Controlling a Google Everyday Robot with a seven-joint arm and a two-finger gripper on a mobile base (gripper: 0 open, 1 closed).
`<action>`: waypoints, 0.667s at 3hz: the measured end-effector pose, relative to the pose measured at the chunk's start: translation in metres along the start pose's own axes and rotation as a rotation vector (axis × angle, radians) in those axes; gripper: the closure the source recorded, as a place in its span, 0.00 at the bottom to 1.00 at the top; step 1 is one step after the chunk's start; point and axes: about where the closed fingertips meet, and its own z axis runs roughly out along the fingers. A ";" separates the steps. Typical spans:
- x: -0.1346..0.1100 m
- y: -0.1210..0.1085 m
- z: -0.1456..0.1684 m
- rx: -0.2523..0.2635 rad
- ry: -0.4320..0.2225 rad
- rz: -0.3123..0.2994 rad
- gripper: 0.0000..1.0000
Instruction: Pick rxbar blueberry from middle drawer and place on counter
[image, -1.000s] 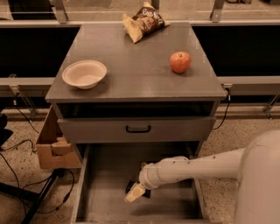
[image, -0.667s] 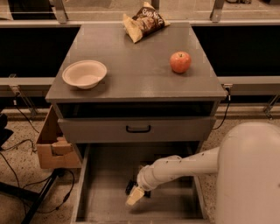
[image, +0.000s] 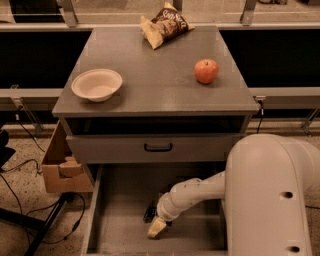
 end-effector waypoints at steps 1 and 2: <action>0.005 -0.001 0.000 -0.001 0.018 -0.007 0.37; 0.002 -0.001 -0.006 -0.001 0.018 -0.007 0.62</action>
Offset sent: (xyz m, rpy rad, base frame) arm -0.0017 -0.0250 -0.0021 -0.0455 0.0038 -0.0303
